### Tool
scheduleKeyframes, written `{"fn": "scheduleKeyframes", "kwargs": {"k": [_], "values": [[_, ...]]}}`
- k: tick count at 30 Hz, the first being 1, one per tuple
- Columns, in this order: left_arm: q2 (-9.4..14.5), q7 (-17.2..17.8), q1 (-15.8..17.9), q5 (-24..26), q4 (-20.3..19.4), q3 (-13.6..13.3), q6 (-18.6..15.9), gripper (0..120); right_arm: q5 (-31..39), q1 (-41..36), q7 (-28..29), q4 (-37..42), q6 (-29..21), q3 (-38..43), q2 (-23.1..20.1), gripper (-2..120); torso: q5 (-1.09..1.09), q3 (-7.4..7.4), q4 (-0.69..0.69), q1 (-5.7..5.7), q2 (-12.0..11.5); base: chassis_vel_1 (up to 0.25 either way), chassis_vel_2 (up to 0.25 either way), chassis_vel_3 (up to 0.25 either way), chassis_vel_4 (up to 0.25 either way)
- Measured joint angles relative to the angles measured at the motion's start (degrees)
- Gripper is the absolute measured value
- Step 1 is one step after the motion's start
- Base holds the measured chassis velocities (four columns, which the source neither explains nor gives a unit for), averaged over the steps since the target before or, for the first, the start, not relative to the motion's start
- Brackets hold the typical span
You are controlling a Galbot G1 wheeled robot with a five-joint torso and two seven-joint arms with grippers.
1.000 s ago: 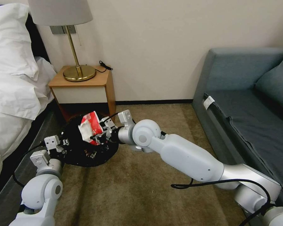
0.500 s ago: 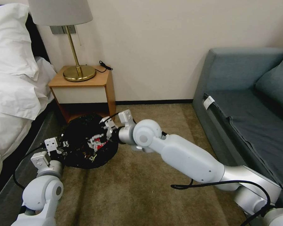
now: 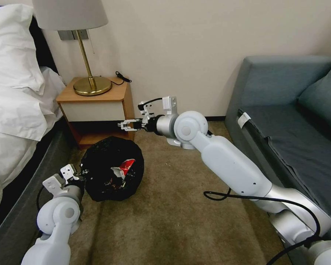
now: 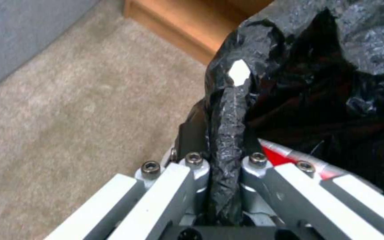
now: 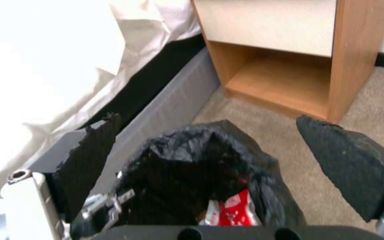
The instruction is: Pick up the trash bin, then pick up the garbage on the floor and place it into the trash bin.
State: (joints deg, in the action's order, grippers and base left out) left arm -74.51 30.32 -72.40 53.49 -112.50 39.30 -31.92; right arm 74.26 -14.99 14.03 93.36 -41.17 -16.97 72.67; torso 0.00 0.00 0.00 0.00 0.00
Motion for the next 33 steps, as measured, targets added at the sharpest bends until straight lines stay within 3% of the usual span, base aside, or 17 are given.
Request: {"fn": "scheduleKeyframes", "kwargs": {"k": [12, 21, 24, 25, 26, 28, 33], "values": [[1.5, 0.8, 1.1, 7.9, 7.0, 1.8, -2.3, 3, -1.5, -2.3, -0.6, -0.1, 0.1, -1.0, 1.1, 100, -0.01, 0.00, 0.01, 0.00, 0.0, 0.000, 0.000, 0.000, 0.000], [1.5, 0.8, 0.1, 8.4, 7.5, 2.3, -3.0, 32, -1.6, -2.6, -0.7, -0.1, 0.1, -1.8, 1.4, 100, 0.00, 0.00, 0.01, 0.00, 0.0, 0.000, 0.000, 0.000, 0.000], [1.2, 0.8, -0.4, 7.7, 6.8, 2.3, -3.1, 48, -1.6, -2.5, -0.7, 0.1, 0.1, -1.9, 1.4, 100, 0.00, 0.00, 0.00, 0.00, 0.0, 0.000, 0.000, 0.000, 0.000], [0.8, 0.3, -1.2, 4.0, 5.9, 2.3, -2.7, 61, -1.6, -2.4, -0.7, 0.1, 0.1, -1.7, 1.5, 100, 0.00, 0.00, 0.00, 0.00, 0.0, 0.000, 0.000, 0.000, 0.000], [0.8, 0.3, -1.2, 4.0, 5.9, 2.3, -2.7, 61, -1.6, -2.4, -0.7, 0.1, 0.1, -1.7, 1.5, 100, 0.00, 0.00, 0.00, 0.00, 0.0, 0.000, 0.000, 0.000, 0.000], [0.5, -2.6, -1.4, -7.5, 7.2, 2.8, -0.2, 74, -1.6, -2.3, -0.7, -0.3, 0.2, -0.9, 1.6, 100, 0.00, 0.00, 0.00, 0.00, 0.0, 0.000, 0.000, 0.000, 0.000], [1.0, -5.2, -1.7, -15.0, 7.3, 4.0, 1.5, 88, -1.9, -2.4, -0.7, -1.3, 0.7, 0.9, 2.0, 100, 0.00, 0.00, 0.01, 0.00, 0.0, 0.000, 0.000, 0.000, 0.000]]}}
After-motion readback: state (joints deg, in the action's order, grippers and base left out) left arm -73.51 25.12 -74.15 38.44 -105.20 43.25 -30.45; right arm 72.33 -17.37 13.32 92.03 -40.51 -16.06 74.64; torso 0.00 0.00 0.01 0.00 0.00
